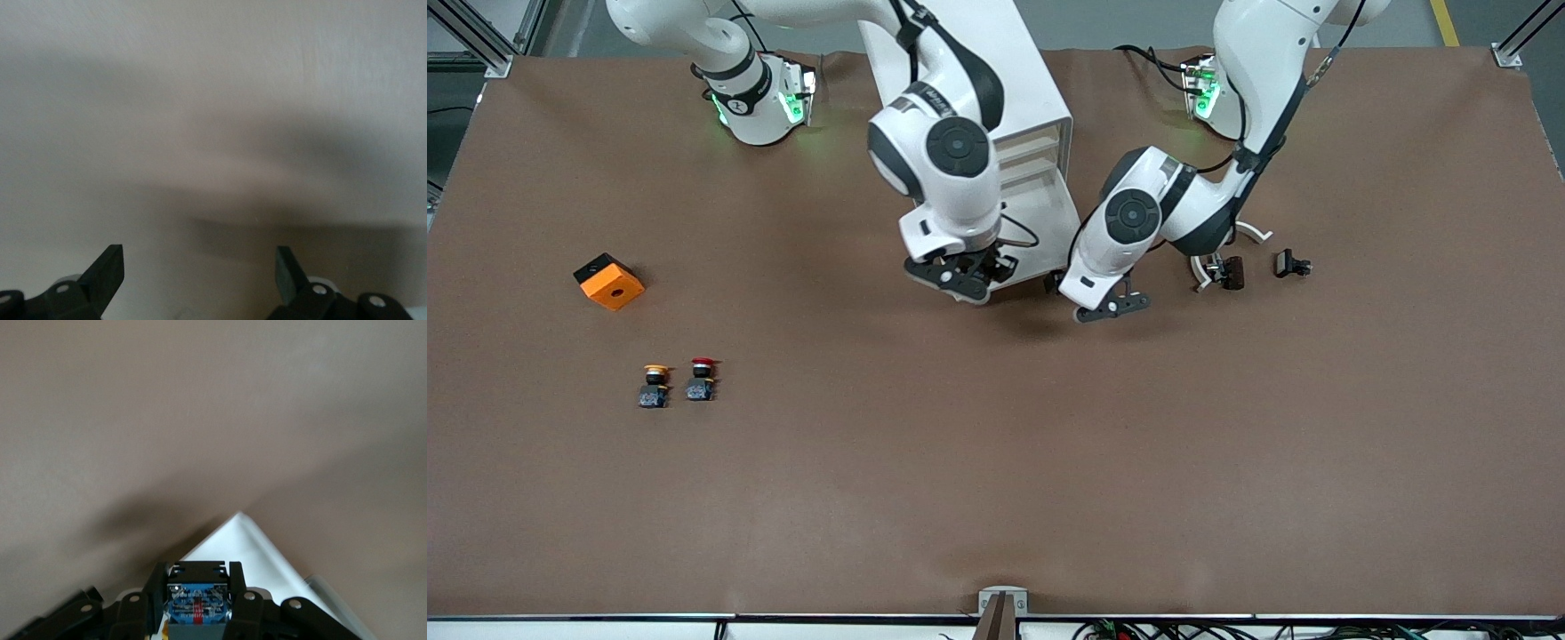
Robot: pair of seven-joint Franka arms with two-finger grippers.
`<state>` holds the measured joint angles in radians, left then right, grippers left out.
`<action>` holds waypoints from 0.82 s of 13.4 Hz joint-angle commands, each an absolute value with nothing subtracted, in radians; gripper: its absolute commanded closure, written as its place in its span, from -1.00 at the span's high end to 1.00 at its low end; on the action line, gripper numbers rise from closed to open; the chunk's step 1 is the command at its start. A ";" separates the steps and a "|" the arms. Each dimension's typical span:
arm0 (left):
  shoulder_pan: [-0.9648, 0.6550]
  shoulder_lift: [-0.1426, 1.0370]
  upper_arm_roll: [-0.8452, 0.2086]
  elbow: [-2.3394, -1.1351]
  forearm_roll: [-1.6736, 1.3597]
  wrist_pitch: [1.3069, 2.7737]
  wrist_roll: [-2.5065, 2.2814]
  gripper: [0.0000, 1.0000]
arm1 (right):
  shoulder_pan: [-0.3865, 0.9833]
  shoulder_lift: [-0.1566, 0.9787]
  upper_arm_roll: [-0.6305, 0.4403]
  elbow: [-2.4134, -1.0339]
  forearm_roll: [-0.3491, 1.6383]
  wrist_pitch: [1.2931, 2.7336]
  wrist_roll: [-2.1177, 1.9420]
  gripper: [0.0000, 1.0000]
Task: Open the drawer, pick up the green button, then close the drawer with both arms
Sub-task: 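Carry the button beside the buttons while the left gripper pushes drawer shut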
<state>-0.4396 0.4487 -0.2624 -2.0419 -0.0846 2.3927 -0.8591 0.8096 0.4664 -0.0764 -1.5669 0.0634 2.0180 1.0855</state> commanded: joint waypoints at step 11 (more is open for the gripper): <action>-0.454 0.514 -0.506 -2.025 -0.118 2.327 -1.179 1.00 | 0.302 0.394 -0.069 -1.738 0.071 2.101 0.264 -1.00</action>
<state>-0.4438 0.4934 -0.4798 -2.0378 -0.1004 2.3375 -1.1431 0.3398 0.4172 -0.0894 -1.6715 0.0646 2.0448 0.3058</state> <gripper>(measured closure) 0.000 0.590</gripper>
